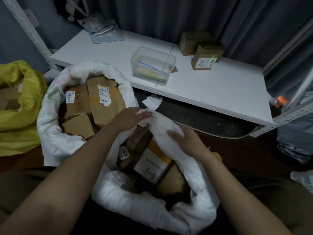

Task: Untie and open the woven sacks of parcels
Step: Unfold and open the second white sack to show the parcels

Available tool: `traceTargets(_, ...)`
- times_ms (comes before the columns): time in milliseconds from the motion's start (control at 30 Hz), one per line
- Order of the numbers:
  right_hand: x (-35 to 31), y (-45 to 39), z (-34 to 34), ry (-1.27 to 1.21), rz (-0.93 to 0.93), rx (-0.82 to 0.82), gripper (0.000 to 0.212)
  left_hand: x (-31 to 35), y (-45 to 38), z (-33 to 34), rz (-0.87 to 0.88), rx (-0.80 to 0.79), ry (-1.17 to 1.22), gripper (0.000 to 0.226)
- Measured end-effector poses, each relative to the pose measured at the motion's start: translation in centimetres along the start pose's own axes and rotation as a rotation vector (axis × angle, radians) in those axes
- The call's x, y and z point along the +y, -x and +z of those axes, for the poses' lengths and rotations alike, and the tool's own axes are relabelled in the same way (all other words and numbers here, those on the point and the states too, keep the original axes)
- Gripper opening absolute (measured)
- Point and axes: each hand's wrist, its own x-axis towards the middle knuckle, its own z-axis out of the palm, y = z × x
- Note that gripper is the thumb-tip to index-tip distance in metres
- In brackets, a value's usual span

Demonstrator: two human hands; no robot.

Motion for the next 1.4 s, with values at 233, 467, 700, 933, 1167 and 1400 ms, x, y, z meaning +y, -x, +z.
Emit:
traceTargets(233, -1.6, -2.0, -1.9, -0.758, 0.336, -0.17, 0.03, 3.8, 0.4, 1.8, 0.433, 0.002, -0.405, 0.08)
traceTargets(467, 0.4, 1.6, -3.2, -0.074, 0.003, 0.034, 0.037, 4.3, -2.4, 3.1, 0.344, 0.119, -0.48, 0.062)
traceTargets(700, 1.4, 0.8, -2.6, -0.315, 0.113, 0.286, 0.013, 8.7, 3.6, 9.6, 0.02, 0.518, -0.246, 0.047)
traceTargets(933, 1.7, -0.9, -3.7, -0.779, 0.303, 0.008, 0.036, 11.2, 4.5, 12.8, -0.267, 0.086, 0.369, 0.093)
traceTargets(1167, 4.3, 4.5, -2.7, -0.155, 0.136, 0.294, 0.045, 12.8, 2.1, 13.6, -0.285, 0.208, 0.344, 0.083)
traceTargets(1400, 3.8, 3.0, -3.7, -0.702, 0.261, 0.363, 0.03, 12.3, 2.4, 13.0, -0.392, 0.088, 0.742, 0.094)
